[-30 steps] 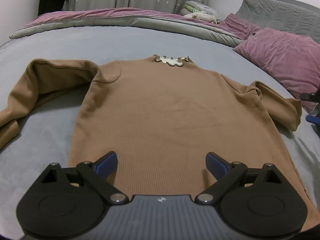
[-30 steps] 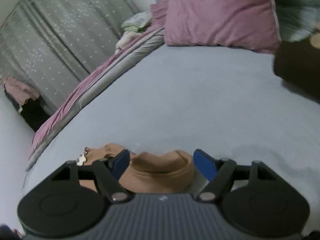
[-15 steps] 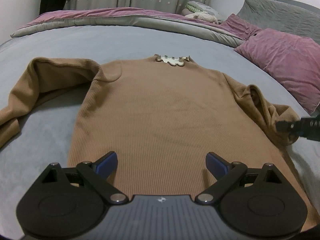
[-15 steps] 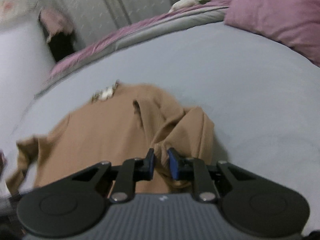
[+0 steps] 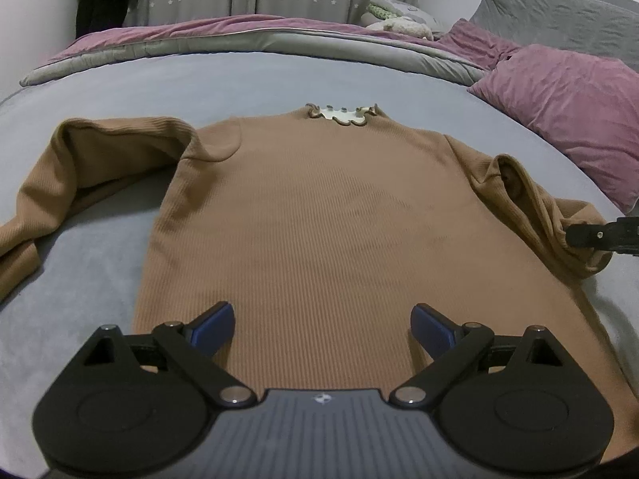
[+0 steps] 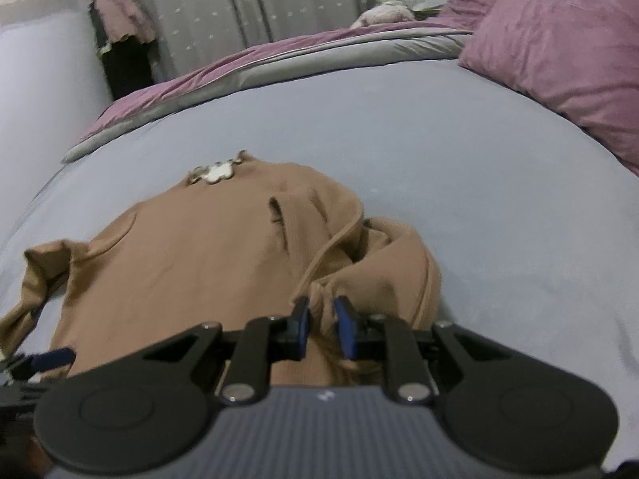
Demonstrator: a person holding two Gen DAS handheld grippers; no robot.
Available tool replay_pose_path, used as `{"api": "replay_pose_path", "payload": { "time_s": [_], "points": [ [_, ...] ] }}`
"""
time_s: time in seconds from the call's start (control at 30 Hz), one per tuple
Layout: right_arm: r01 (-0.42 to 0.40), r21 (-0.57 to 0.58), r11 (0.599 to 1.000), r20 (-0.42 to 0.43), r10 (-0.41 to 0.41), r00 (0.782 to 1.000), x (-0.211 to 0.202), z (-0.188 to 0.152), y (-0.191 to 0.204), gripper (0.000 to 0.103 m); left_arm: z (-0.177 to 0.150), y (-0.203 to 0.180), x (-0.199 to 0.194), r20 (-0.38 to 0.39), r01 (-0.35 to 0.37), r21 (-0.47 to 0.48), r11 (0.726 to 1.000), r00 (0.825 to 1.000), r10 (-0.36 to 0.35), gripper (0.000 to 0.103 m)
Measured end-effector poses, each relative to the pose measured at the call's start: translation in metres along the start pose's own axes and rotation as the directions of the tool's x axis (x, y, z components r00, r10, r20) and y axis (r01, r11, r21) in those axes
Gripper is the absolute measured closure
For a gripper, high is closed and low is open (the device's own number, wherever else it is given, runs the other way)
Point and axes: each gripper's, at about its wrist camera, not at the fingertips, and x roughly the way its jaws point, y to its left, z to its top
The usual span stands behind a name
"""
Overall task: Fold clothes
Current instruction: 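Grasp the tan sleeve cuff with the right gripper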
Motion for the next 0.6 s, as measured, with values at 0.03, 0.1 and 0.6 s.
{"api": "replay_pose_path", "payload": {
  "time_s": [0.03,0.1,0.6],
  "points": [
    [0.001,-0.003,1.0,0.004,-0.001,1.0,-0.003,0.001,0.0,0.075,0.0,0.0,0.0,0.0,-0.001,0.001,1.0,1.0,0.001,0.007],
    [0.009,-0.004,1.0,0.02,-0.009,1.0,-0.009,0.004,-0.002,0.066,0.0,0.0,0.0,0.0,-0.002,0.003,1.0,1.0,0.002,0.007],
    [0.09,0.2,0.976,0.063,-0.105,0.992,-0.005,0.04,-0.084,0.059,0.001,0.0,0.001,0.0,-0.004,0.011,1.0,1.0,0.004,0.007]
  ]
}}
